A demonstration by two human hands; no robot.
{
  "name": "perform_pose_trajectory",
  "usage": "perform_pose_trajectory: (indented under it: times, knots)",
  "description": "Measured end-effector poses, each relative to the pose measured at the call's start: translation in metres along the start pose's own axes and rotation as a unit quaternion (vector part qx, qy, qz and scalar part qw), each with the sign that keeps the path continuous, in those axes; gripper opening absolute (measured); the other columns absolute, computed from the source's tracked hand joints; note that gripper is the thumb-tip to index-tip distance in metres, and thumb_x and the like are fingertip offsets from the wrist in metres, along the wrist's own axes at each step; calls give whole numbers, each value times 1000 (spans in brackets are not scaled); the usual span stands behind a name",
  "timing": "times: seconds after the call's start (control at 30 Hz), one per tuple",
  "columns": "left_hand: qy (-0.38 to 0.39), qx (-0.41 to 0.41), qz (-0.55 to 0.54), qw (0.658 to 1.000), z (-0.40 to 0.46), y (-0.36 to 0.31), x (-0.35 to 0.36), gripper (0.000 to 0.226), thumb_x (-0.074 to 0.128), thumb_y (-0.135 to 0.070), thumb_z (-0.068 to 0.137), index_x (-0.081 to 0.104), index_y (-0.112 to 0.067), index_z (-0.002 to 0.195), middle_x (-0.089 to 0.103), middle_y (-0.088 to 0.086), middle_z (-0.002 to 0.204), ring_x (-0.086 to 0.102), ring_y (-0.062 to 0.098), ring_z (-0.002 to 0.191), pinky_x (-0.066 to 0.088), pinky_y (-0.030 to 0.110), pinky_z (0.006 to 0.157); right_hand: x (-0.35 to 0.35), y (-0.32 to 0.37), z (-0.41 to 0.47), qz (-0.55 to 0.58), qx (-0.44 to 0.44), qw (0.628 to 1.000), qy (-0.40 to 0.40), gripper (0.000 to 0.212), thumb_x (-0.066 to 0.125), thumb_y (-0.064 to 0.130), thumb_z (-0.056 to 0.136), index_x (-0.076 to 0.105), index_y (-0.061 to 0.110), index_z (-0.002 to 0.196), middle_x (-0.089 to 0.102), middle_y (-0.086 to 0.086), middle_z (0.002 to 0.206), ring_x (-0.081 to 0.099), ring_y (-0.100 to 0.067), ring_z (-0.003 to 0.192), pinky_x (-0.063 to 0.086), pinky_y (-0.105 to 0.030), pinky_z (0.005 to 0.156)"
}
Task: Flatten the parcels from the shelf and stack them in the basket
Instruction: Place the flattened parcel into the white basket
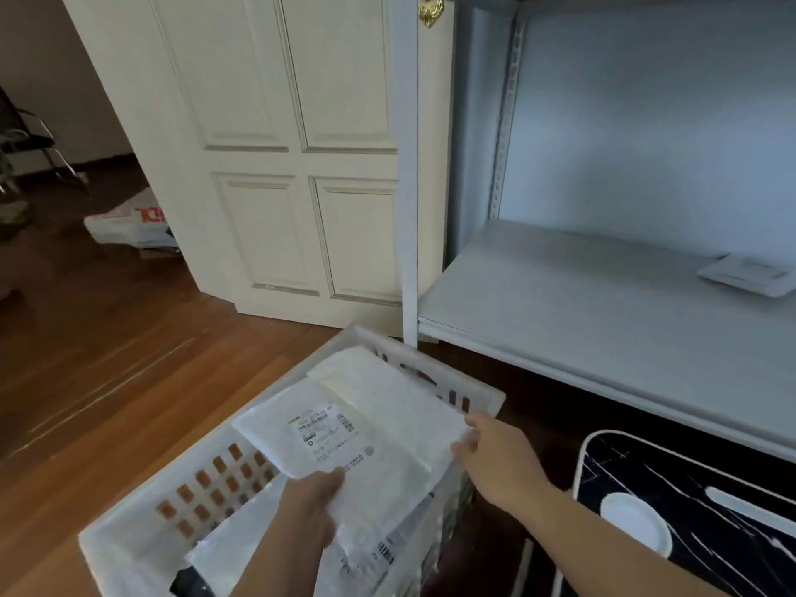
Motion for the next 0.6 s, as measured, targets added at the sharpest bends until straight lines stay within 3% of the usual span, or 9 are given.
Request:
perform_pose_trajectory:
  times: [0.1,0.27,0.37,0.43,0.5,0.53,0.6]
  knots:
    - [-33,-11,-11,999,55,20,-9,43,60,9,87,46,4,127,60,26,117,61,44,93,52,54,72,11,-9,14,-53,-8,999,0,39,51,33,97,47,22,134,56,1,130,53,-17,117,46,-29,96]
    - [-28,-21,-34,999,64,30,15,45,58,12,86,45,6,129,56,26,124,55,49,110,48,58,87,27,-10,38,-184,-49,982,20,46,48,41,98,45,19,137,52,-1,135,46,-19,125,35,-32,105]
    - [-91,32,87,992,63,27,22,68,71,2,81,30,2,135,49,28,129,55,47,109,51,55,87,45,-13,51,-255,-67,961,84,61,41,48,99,29,15,149,32,-4,153,21,-22,144,18,-36,118]
    - [-179,60,298,936,52,17,25,92,74,-19,82,10,-3,146,34,25,140,45,42,123,43,49,98,54,-19,56,-317,-82,936,126,68,33,51,100,16,14,154,14,-4,161,0,-22,149,3,-39,121]
    - [-233,104,479,840,39,3,33,97,67,-33,86,0,-7,150,14,18,152,25,35,137,28,44,110,61,-27,61,-364,-91,915,148,70,26,53,100,11,11,155,3,-7,163,-11,-23,149,-4,-41,121]
    - [-219,136,541,800,43,1,42,94,64,-38,87,0,-14,152,4,15,156,16,34,142,22,44,114,64,-31,62,-370,-93,911,156,71,23,53,101,10,10,155,-1,-8,163,-15,-24,148,-6,-42,121]
    - [-95,206,670,707,55,12,68,94,61,-53,86,-1,-30,153,-15,10,160,-6,35,147,8,52,117,68,-36,63,-364,-99,910,170,71,19,53,101,4,9,155,-11,-9,162,-23,-23,145,-10,-42,120]
Point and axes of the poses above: each hand's wrist, its own z-axis towards the middle knuckle, its own x-axis out of the palm, y = z × x, the point moved 6 cm from there along z, towards the middle knuckle
